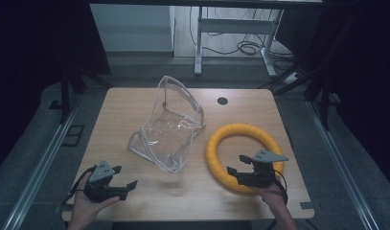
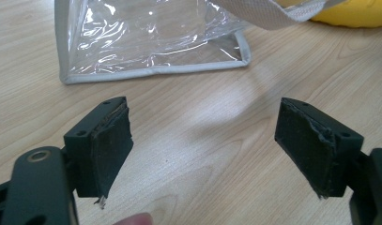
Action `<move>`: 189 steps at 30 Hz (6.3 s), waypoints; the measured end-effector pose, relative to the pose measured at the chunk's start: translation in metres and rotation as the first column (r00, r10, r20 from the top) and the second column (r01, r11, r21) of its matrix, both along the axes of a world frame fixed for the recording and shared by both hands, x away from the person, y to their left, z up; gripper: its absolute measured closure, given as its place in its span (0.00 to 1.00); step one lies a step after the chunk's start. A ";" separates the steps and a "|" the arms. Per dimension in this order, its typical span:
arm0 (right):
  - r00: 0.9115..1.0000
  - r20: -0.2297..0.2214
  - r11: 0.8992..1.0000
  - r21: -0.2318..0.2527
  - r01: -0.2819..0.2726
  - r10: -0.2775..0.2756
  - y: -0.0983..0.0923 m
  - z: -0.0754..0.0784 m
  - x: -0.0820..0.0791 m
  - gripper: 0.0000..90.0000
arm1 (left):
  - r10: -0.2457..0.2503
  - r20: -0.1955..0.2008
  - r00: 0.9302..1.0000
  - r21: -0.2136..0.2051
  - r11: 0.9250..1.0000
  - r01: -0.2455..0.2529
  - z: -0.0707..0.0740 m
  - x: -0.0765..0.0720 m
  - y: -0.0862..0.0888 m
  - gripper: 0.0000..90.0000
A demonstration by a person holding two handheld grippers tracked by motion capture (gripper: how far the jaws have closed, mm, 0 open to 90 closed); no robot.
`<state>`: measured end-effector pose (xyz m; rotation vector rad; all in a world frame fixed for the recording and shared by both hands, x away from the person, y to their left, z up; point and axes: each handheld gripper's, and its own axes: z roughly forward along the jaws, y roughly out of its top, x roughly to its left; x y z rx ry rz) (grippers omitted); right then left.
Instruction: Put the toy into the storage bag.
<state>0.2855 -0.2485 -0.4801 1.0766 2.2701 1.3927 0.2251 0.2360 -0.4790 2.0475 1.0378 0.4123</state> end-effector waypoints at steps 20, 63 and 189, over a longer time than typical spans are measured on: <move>1.000 0.029 0.998 0.060 0.003 -0.005 -0.012 0.003 -0.002 0.23 | 0.003 -0.001 1.000 -0.007 1.000 -0.003 0.002 -0.001 0.002 0.21; 0.977 -0.112 0.947 -0.244 -0.206 0.184 0.013 0.041 0.015 0.37 | -0.028 -0.016 0.999 -0.033 0.999 0.028 0.003 -0.003 0.002 0.20; 0.970 0.033 0.965 0.101 -0.243 0.241 -0.011 0.126 0.048 0.57 | -0.022 -0.020 1.000 -0.056 0.998 0.021 0.005 -0.001 0.004 0.22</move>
